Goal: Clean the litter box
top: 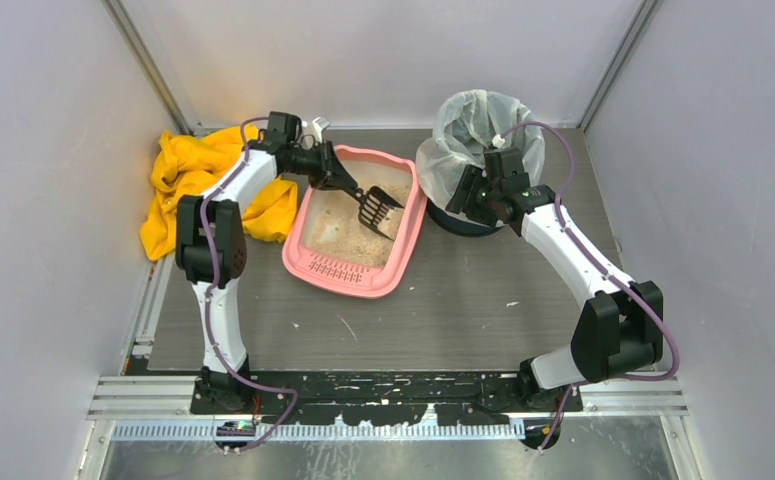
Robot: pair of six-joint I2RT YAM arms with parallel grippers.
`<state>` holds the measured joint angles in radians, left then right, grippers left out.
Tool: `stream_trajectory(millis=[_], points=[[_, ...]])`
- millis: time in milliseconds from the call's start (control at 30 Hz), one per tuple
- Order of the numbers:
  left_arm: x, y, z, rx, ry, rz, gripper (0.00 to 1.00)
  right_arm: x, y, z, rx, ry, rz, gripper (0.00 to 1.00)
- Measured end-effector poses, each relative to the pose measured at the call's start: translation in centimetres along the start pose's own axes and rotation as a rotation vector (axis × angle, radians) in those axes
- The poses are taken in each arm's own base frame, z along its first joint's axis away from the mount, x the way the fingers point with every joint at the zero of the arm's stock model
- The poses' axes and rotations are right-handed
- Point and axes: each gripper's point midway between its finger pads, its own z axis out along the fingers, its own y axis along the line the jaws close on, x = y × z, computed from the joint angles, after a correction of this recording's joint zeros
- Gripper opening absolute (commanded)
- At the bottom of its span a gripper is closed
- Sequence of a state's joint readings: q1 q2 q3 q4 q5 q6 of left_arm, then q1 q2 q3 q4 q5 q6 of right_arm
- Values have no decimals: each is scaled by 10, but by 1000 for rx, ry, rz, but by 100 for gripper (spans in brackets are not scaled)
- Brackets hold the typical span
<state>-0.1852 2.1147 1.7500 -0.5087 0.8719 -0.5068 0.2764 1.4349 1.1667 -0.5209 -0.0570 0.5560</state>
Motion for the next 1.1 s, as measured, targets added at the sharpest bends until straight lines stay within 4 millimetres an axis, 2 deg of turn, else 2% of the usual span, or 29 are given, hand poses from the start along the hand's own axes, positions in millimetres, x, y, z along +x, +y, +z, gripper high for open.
stream_trajectory(millis=[233, 433, 833, 967, 1100], points=[[1, 4, -5, -28, 8, -14, 0, 0, 2, 0, -8, 2, 0, 60], [-13, 10, -20, -37, -33, -36, 0, 0, 3, 0, -13, 2, 1, 60], [-30, -11, -37, -9, -88, -22, 0, 0, 4, 0, -20, -3, 6, 60], [-38, -15, -51, 28, -133, -35, 0, -2, 5, 0, -23, -8, 6, 60], [-38, -5, -70, 38, -169, -83, 0, -3, 6, 0, -27, -14, 5, 60]])
